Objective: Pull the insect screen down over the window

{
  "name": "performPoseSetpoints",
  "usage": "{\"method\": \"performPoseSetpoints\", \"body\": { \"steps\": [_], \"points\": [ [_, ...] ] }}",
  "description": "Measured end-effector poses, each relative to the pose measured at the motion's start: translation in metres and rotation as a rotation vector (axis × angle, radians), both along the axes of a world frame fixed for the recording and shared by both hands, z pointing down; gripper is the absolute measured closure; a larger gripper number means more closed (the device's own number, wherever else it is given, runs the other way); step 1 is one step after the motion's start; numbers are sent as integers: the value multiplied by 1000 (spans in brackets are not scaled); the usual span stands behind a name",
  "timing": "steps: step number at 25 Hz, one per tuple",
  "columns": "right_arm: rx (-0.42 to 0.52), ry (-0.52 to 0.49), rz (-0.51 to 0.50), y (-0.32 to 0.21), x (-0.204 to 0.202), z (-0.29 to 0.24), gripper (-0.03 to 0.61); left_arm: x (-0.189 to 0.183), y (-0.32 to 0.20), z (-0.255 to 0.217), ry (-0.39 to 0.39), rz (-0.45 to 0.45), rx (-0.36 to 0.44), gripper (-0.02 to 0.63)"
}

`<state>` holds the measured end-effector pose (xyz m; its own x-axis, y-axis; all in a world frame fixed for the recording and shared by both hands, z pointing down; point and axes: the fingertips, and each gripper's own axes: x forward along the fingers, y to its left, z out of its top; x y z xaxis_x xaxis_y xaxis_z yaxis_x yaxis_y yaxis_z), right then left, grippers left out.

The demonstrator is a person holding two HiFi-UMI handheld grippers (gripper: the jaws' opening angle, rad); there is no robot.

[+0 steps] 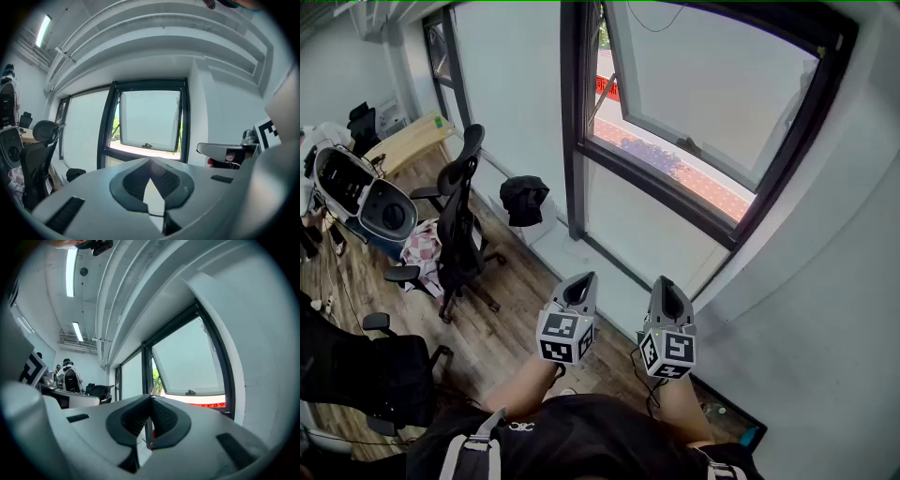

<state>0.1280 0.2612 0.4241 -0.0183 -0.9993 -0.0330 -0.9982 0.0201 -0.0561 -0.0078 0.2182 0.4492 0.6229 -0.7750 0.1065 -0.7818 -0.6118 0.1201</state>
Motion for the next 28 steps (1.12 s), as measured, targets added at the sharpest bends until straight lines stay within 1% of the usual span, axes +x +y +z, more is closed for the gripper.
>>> {"method": "performPoseSetpoints", "body": {
  "steps": [4, 7, 11, 19, 23, 28],
  "points": [
    [-3, 5, -2, 2, -2, 2, 574, -3, 2, -1, 18, 7, -10, 603],
    [15, -2, 3, 4, -5, 0, 574, -9, 1, -4, 38, 1, -15, 603],
    [23, 31, 12, 4, -17, -1, 574, -21, -1, -2, 40, -9, -16, 603],
    [22, 54, 27, -8, -43, -1, 574, -46, -11, -4, 19, -6, 23, 603],
    [23, 45, 42, -16, -61, 6, 574, -67, -22, 3, 10, 3, 23, 603],
    [16, 14, 71, -26, -71, 14, 574, -86, -34, 8, -5, 14, 27, 603]
  ]
}}
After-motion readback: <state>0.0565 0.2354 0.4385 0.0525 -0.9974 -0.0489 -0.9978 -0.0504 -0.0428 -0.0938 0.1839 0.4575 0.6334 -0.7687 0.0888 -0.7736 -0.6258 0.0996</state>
